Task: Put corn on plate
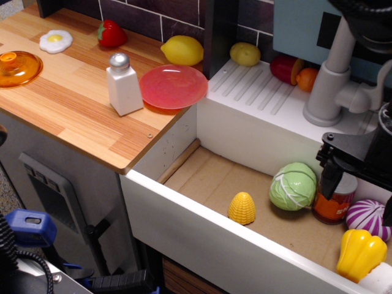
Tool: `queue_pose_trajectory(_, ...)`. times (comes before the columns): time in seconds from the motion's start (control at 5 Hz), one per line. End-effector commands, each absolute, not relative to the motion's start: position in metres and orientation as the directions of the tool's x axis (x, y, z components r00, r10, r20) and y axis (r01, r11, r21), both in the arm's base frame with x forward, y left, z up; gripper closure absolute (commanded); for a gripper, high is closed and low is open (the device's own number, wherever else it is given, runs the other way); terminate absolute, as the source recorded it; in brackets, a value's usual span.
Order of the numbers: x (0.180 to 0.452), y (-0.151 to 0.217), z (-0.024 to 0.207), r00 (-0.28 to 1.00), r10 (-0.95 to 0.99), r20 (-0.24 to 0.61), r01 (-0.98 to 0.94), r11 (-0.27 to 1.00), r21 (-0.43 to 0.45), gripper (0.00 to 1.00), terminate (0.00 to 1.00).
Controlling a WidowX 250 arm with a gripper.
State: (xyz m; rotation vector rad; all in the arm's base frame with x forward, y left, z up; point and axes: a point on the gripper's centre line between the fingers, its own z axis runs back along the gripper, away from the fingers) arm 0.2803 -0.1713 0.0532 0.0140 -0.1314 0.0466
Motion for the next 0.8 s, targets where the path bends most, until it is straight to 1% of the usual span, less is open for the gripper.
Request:
queue_pose_trajectory(0.0, 0.280, -0.171, 0.053, 0.990, 0.046, 0.131, -0.047, 0.999, 0.011, 0.00, 0.00)
queue_pose_trajectory(0.2, 0.279, -0.137, 0.059, 0.996, 0.025, 0.091, -0.032, 0.997, 0.072, 0.00, 0.00)
queue_pose_trajectory(0.4, 0.278, -0.103, 0.058, 0.996, -0.008, 0.084, -0.001, 0.994, 0.106, 0.00, 0.00)
queue_pose_trajectory(0.6, 0.276, -0.080, 0.045, 0.992, -0.042, 0.118, 0.025, 0.990, 0.141, 0.00, 0.00)
